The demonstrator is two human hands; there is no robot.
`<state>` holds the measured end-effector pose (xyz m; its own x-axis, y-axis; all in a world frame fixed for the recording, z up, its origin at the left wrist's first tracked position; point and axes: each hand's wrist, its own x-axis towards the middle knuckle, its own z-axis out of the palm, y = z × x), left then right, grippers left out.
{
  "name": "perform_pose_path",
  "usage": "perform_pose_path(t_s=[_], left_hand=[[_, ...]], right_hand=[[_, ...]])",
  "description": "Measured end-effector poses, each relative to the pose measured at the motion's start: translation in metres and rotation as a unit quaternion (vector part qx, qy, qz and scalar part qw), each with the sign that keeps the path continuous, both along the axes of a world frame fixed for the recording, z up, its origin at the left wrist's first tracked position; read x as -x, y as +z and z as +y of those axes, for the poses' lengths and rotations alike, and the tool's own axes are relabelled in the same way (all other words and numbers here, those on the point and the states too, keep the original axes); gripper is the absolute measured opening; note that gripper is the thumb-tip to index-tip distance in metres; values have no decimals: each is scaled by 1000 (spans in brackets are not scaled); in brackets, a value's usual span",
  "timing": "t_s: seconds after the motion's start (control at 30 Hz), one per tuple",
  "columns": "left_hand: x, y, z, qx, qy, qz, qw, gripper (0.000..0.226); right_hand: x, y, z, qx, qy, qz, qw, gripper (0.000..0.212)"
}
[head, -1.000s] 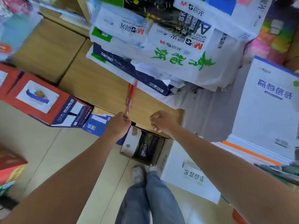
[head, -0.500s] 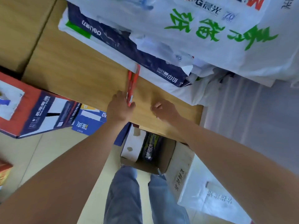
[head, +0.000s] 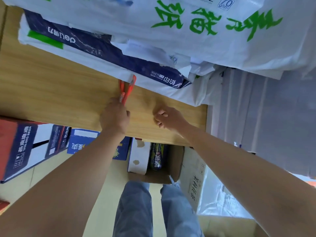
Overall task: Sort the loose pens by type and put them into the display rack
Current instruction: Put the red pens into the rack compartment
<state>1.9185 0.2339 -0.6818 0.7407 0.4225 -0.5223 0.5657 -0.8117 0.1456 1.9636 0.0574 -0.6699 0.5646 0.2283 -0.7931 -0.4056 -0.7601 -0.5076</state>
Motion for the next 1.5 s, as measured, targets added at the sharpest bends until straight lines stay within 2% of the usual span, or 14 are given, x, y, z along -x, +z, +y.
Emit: perform_pose_path(t_s=[0.13,0.27,0.4,0.47,0.6,0.7,0.8,0.9,0.97,1.07,1.1,1.13,1.27,1.5], left_hand=[[1,4,5,21,-17,-8,1000,40],[12,12,18,87,-24,-25,996,33],[27,37,23,178,-77,1,981,21],[31,54,23,215,-115,7,970,14],[27,88,18,268,-145,12,952,15],[17,112,12,273,-175,-9,946,20],[7,137,6,303,-187,-17,934,24],[1,162,7,412,-119,13,903,29],[-2,177,9,513,6,30,858,36],[-11,193,4,613,295,17,733,51],[-15,199,-1,635,344,16,692,55],[-18,206,-10,648,358,16,671,58],[-27,241,-61,649,309,10,695,63],[-16,296,-161,655,266,-14,707,58]], right_hand=[[0,2,4,-9,-12,17,1000,20],[1,12,16,-76,-101,66,990,30],[2,31,38,-168,-248,124,946,59],[3,43,50,-189,-276,133,933,64],[8,73,60,-205,-316,125,918,43],[12,97,58,-209,-356,104,905,11],[11,119,48,-201,-385,50,900,22],[7,142,32,-213,-417,13,884,25],[3,156,18,-225,-457,-20,860,25],[0,177,-2,-259,-520,-61,811,26],[0,185,-8,-269,-528,-75,802,27],[0,192,-13,-278,-530,-87,796,28],[6,220,-38,-300,-534,-128,780,27],[28,269,-124,-320,-503,-187,781,30]])
